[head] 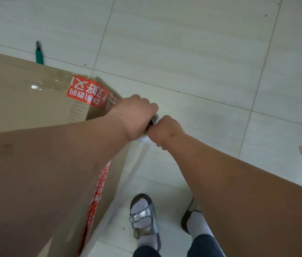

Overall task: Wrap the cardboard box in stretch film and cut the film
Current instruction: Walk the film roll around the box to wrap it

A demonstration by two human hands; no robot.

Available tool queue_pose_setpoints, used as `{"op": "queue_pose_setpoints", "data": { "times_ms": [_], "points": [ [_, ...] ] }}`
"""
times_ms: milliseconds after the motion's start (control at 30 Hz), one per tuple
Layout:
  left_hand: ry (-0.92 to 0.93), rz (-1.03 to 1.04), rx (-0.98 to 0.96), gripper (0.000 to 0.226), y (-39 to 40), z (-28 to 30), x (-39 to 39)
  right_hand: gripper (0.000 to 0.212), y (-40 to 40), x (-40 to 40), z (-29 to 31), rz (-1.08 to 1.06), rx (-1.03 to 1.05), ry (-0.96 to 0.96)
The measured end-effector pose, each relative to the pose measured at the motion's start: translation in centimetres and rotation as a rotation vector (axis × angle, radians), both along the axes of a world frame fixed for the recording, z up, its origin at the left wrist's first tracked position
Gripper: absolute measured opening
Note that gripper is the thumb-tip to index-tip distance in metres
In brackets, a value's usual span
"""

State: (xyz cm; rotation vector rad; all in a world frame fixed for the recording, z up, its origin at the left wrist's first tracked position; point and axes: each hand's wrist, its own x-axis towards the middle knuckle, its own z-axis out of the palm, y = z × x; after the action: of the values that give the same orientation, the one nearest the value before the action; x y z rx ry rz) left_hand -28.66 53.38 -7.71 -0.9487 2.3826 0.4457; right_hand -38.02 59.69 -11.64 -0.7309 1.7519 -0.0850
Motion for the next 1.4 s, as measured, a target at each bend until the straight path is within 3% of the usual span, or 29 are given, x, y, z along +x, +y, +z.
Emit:
{"op": "queue_pose_setpoints", "data": {
  "times_ms": [67,167,267,433,633,700,767,867,933,1067,1167,1233,1300,1400],
  "points": [
    [-0.029,0.137,0.03,0.036,-0.6,-0.6,0.3,0.057,-0.9,0.0,-0.3,-0.05,0.024,-0.06],
    [-0.229,0.32,0.077,0.03,-1.6,-1.4,0.6,0.071,-1.8,-0.4,-0.2,0.025,0.013,-0.095],
    [-0.348,0.349,0.141,0.021,-1.8,-1.8,0.2,0.063,-2.7,-0.8,0.1,0.231,-0.11,-0.001],
    [-0.298,0.191,0.124,0.029,-2.7,-0.2,-2.5,0.031,-4.8,-2.0,-0.1,0.394,-0.099,0.03],
    [-0.144,-0.012,-0.023,0.02,-6.5,-0.4,-4.3,0.048,-7.6,-4.1,-0.5,0.332,-0.175,0.068],
    [-0.09,0.059,-0.054,0.021,-7.4,-0.8,-4.1,0.047,-8.7,-4.4,-0.6,0.31,-0.165,0.051],
    [-0.157,0.211,-0.036,0.026,-8.5,-0.9,-4.1,0.047,-9.7,-4.9,-0.8,0.271,-0.105,0.016],
    [-0.378,0.317,0.195,0.03,-10.8,-1.8,-3.6,0.053,-11.0,-5.1,-0.1,0.332,-0.011,0.019],
    [-0.397,0.318,0.265,0.023,-11.7,-2.3,-3.5,0.061,-11.9,-5.0,0.4,0.41,-0.068,0.079],
    [-0.288,0.151,0.041,0.012,-13.0,-1.0,-3.1,0.04,-14.7,-4.0,1.4,0.644,-0.213,0.137],
    [-0.095,0.025,-0.079,0.006,-14.8,-0.3,-2.5,0.039,-16.3,-4.4,2.3,0.561,-0.24,0.079],
    [-0.037,0.147,-0.044,0.014,-16.0,-0.3,-1.7,0.043,-16.6,-4.8,2.3,0.451,-0.242,0.056],
    [-0.088,0.417,0.07,0.034,-16.9,-0.5,-1.2,0.039,-17.0,-4.8,1.8,0.357,-0.201,0.049],
    [-0.25,0.675,0.453,0.043,-17.4,-1.2,-1.0,0.043,-18.6,-4.5,0.9,0.287,-0.034,0.0]
  ]
}}
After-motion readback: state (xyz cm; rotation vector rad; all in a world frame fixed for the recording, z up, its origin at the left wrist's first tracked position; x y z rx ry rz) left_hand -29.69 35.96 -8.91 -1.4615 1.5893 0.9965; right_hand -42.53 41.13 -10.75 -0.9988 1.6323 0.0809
